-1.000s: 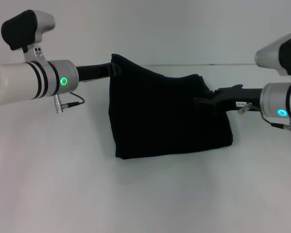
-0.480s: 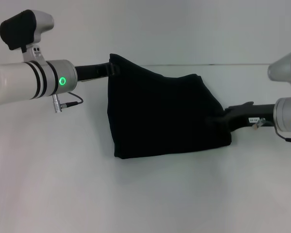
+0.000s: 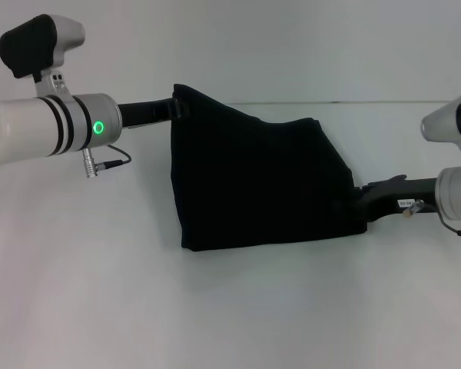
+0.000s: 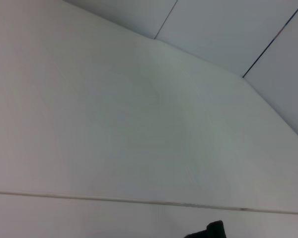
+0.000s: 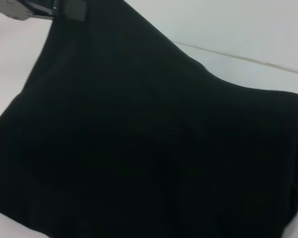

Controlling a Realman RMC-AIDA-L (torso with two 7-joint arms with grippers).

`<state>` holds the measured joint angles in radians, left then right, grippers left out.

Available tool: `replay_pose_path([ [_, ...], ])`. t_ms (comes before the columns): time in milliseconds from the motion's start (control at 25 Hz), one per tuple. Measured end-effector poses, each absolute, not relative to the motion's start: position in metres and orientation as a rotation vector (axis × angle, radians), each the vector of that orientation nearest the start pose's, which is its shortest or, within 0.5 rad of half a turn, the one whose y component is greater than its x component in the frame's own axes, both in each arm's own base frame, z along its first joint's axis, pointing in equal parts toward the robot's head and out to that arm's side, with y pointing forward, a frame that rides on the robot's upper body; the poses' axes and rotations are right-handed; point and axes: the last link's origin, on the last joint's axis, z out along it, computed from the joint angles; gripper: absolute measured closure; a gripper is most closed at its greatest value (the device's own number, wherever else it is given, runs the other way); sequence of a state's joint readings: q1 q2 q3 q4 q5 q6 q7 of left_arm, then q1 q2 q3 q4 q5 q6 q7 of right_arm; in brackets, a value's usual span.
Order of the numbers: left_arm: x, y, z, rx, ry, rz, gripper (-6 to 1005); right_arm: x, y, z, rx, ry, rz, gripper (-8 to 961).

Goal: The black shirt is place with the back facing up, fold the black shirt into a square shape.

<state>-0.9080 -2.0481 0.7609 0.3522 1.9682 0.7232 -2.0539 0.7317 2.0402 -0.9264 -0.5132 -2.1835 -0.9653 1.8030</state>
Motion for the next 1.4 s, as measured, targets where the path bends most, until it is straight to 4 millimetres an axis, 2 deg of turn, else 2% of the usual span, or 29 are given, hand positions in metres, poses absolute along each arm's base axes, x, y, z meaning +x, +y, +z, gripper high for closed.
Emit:
replay_pose_path([
  [160,-0.218,0.466,-0.025,-2.058,-1.363,-0.590,972,0.270,0.406,-0.020,-2.476,0.946,0.189,529],
  [360,-0.220,0.465,-0.024,-2.051,-1.363,-0.588,972,0.260,0.402,0.000,-2.474,0.904,0.401,528],
  [480,-0.226,0.466,-0.022,-2.015,-1.362,-0.579,972,0.257,0.401,0.005,-2.474,0.895,0.467,528],
  [760,-0.232,0.467,-0.023,-1.959,-1.368,-0.573,973,0.250,0.398,-0.003,-2.496,0.871,0.495,522],
  [1080,-0.229,0.467,-0.026,-1.975,-1.345,-0.567,970,0.246,0.397,-0.009,-2.511,0.869,0.502,514],
  [1400,-0.228,0.468,-0.026,-1.982,-1.326,-0.566,963,0.254,0.395,-0.007,-2.482,0.913,0.496,507],
])
